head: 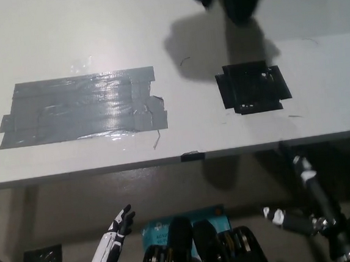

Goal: A person hands a black t-shirt to the robot and rhe robot picks it up with its right hand and places it on the black spot on the desk infron tof it

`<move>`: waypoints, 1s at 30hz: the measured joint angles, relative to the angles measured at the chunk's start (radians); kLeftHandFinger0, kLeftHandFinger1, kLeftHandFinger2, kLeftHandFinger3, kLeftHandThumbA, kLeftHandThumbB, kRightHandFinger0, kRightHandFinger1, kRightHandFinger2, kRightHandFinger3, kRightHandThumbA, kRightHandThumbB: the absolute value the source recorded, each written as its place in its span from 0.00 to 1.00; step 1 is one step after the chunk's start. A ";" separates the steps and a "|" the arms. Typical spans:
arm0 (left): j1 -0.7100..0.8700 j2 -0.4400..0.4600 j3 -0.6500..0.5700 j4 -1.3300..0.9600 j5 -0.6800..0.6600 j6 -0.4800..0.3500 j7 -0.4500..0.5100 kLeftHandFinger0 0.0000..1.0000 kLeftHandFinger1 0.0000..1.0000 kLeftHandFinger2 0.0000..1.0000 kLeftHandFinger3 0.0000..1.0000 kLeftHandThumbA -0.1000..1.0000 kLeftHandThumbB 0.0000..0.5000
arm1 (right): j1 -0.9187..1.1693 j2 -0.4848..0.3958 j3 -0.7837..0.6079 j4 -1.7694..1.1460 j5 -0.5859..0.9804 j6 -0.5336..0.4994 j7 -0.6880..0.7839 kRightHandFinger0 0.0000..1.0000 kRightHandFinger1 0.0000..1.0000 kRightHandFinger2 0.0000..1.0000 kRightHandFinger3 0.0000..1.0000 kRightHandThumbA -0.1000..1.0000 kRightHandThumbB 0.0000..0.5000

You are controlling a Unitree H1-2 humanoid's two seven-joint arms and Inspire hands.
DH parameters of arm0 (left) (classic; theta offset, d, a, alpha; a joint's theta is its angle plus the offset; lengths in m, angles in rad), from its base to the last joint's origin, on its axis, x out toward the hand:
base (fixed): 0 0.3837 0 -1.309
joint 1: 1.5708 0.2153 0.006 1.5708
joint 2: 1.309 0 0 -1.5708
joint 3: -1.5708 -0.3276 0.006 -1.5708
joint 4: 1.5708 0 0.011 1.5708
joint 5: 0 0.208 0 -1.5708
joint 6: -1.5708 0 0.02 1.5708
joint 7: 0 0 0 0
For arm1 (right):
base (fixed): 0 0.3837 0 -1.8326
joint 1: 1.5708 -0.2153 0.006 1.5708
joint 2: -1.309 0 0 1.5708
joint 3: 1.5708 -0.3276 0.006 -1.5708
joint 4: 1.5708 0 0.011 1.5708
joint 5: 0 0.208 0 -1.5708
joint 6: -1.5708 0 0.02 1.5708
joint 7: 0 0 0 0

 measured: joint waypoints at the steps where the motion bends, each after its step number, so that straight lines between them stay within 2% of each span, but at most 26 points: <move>1: 0.000 0.000 0.000 0.000 0.000 0.000 0.000 1.00 1.00 1.00 1.00 1.00 1.00 | -0.009 0.011 -0.009 -0.035 -0.016 0.005 -0.008 1.00 1.00 1.00 1.00 0.97 0.76; 4: 0.000 0.000 0.000 0.000 0.001 0.000 0.000 1.00 1.00 1.00 1.00 1.00 1.00 | -0.067 0.035 -0.032 -0.133 -0.070 0.026 -0.027 1.00 1.00 1.00 1.00 0.96 0.79; 6: 0.000 0.000 0.000 0.000 0.002 0.000 0.000 1.00 1.00 1.00 1.00 1.00 1.00 | -0.138 0.042 -0.053 -0.181 -0.107 0.045 -0.041 1.00 1.00 1.00 1.00 0.93 0.74; 9: -0.001 0.000 0.000 0.000 0.006 -0.004 0.000 1.00 1.00 1.00 1.00 1.00 1.00 | -0.267 0.045 -0.081 -0.176 -0.150 0.078 -0.059 1.00 1.00 1.00 1.00 0.95 0.79; 13: -0.001 0.000 0.000 0.001 0.008 -0.009 0.000 1.00 1.00 1.00 1.00 1.00 1.00 | -0.368 0.045 -0.100 -0.111 -0.175 0.117 -0.072 1.00 1.00 1.00 1.00 0.97 0.76; 18: -0.003 0.000 0.000 0.001 0.014 -0.011 0.000 1.00 1.00 1.00 1.00 1.00 1.00 | -0.458 0.040 -0.117 0.042 -0.195 0.168 -0.085 1.00 1.00 1.00 1.00 0.95 0.77; 21: -0.007 0.000 0.000 0.001 0.015 -0.012 -0.001 1.00 1.00 1.00 1.00 1.00 1.00 | -0.514 0.025 -0.118 0.143 -0.202 0.178 -0.095 1.00 1.00 1.00 1.00 0.95 0.79; 26: -0.009 0.000 0.001 0.002 0.014 -0.012 -0.002 1.00 1.00 1.00 1.00 1.00 1.00 | -0.586 0.008 -0.116 0.268 -0.215 0.182 -0.110 1.00 1.00 1.00 1.00 0.91 0.75; 30: -0.012 0.000 0.001 0.001 0.016 -0.012 -0.001 1.00 1.00 1.00 1.00 1.00 1.00 | -0.657 -0.011 -0.105 0.396 -0.221 0.183 -0.121 1.00 1.00 1.00 1.00 0.93 0.80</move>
